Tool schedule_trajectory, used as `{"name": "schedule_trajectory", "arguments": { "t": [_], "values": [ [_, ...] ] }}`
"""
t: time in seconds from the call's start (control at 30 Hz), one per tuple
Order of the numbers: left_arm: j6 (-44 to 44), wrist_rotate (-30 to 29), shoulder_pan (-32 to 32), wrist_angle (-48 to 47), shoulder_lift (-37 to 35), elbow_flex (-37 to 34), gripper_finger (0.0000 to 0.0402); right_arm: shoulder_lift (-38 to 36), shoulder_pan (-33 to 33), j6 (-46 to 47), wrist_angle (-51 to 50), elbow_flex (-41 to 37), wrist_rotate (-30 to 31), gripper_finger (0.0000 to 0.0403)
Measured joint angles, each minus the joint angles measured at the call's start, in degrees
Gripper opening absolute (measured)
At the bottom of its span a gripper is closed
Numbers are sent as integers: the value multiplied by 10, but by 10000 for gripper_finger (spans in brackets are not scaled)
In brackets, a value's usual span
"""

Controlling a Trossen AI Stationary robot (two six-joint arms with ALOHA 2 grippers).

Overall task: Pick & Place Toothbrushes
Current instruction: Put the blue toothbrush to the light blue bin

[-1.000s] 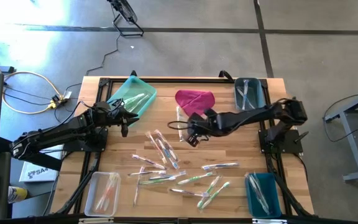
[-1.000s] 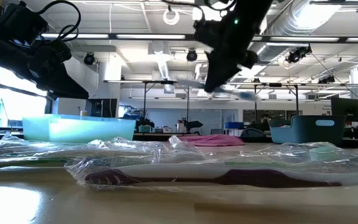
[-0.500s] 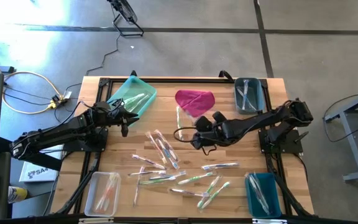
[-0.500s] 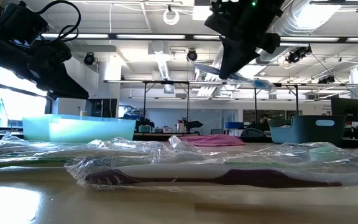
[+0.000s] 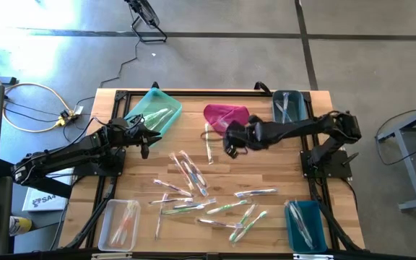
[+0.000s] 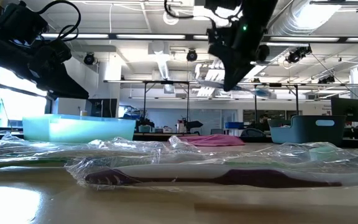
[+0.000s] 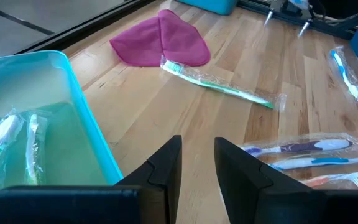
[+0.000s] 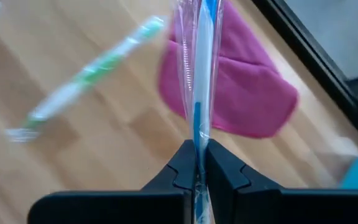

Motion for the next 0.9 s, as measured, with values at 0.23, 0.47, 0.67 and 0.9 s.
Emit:
{"name": "schedule_trajectory", "arguments": {
  "t": [0.23,0.47,0.67,0.9],
  "values": [
    [6,0,0,0,0,0,93,-11,-95,-11,-85,0,10,11],
    [15,2,0,0,0,0,93,-76,-162,11,-132,0,60,11],
    [15,2,0,0,0,0,93,-133,-229,7,-126,0,71,11],
    [11,1,0,0,0,0,93,-135,-314,5,-124,-1,101,11]
  ]
}}
